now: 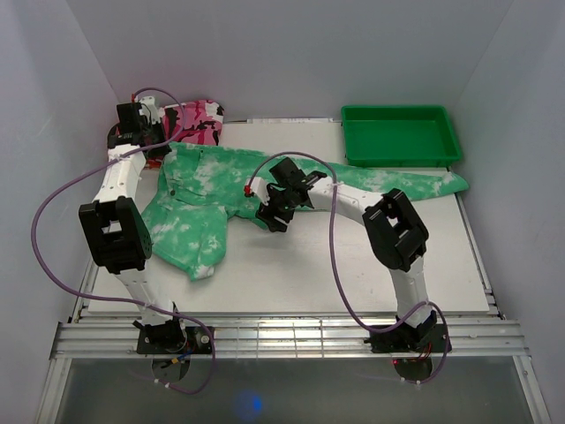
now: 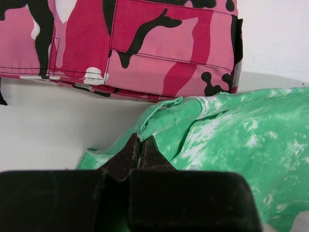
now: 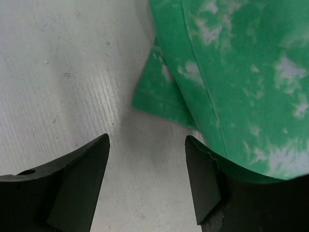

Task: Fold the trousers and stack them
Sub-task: Flatten the trousers out

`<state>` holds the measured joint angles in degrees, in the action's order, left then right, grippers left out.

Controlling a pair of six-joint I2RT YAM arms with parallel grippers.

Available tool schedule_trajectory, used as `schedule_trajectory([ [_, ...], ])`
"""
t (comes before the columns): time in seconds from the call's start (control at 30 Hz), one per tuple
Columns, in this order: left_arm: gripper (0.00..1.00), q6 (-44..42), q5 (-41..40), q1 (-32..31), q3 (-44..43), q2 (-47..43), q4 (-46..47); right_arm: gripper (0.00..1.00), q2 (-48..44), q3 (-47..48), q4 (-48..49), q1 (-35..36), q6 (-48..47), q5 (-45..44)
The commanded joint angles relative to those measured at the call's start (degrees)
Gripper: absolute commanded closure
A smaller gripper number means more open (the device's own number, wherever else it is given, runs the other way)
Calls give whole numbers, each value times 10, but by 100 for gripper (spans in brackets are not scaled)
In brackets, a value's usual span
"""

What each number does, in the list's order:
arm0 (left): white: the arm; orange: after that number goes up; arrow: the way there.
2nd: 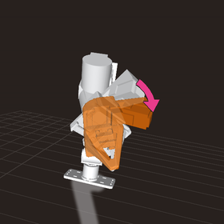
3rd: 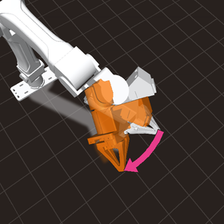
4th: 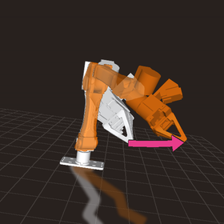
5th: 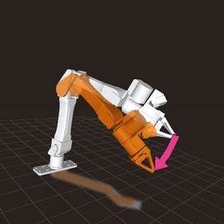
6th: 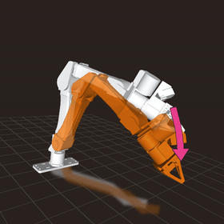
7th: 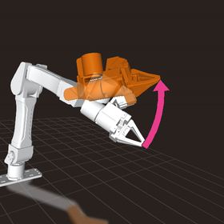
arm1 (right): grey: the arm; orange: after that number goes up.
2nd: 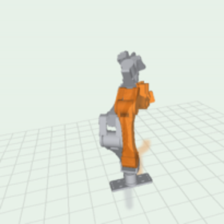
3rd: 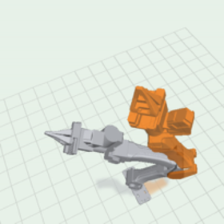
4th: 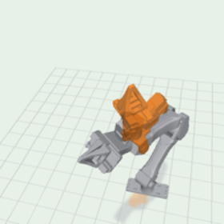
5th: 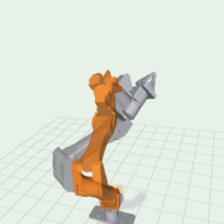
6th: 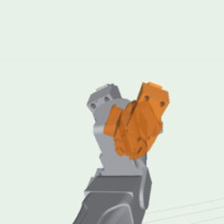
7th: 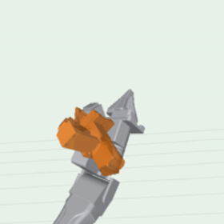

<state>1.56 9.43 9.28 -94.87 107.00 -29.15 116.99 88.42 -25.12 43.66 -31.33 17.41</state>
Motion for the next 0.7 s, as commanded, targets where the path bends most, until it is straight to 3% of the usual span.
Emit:
schedule_trajectory([
  [0.0,100,5,-1,4,6,-40,2,31,29,44,27,22,23,-16],
  [0.33,100,5,0,3,-1,-30,0,31,86,92,46,42,33,-36],
  [0.67,100,-1,-11,4,-1,-33,-3,52,122,81,-25,33,32,-9],
])
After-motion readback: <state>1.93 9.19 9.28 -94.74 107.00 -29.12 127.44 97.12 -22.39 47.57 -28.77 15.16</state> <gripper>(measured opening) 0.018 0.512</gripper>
